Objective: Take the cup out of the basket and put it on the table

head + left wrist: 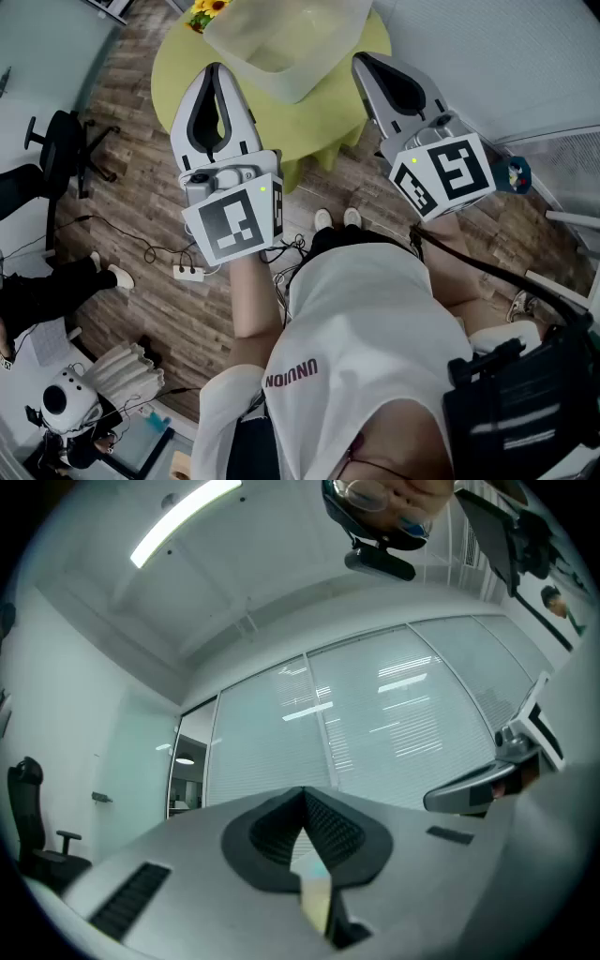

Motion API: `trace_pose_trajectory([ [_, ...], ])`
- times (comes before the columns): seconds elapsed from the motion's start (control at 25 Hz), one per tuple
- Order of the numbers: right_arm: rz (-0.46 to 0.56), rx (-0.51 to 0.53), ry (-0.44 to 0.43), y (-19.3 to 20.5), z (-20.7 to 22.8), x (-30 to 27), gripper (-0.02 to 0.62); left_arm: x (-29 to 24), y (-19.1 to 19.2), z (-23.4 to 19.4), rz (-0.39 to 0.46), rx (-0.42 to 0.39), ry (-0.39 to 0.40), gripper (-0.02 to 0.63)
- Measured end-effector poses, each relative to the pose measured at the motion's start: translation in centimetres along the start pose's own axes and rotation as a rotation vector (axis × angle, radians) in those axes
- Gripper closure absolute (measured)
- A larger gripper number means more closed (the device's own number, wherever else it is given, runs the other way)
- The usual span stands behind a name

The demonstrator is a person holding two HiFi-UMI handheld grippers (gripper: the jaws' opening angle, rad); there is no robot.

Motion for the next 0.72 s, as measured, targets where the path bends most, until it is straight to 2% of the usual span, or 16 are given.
trace_pose_trajectory([
  [0.72,0.002,0.012,-0.023,-0.16,0.31,-0.38,0.577,0.01,-0.1,0.07,-0.019,-0.004,-0.021,0.593],
])
Point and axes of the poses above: the fingertips, and each gripper's own axes: x backward along the fingers, z to its right, y out of its underside, the point moved 10 cm from there along x, backward along the fingers, and after that the axes turned 13 degrees about -z, right-handed, at the moved point
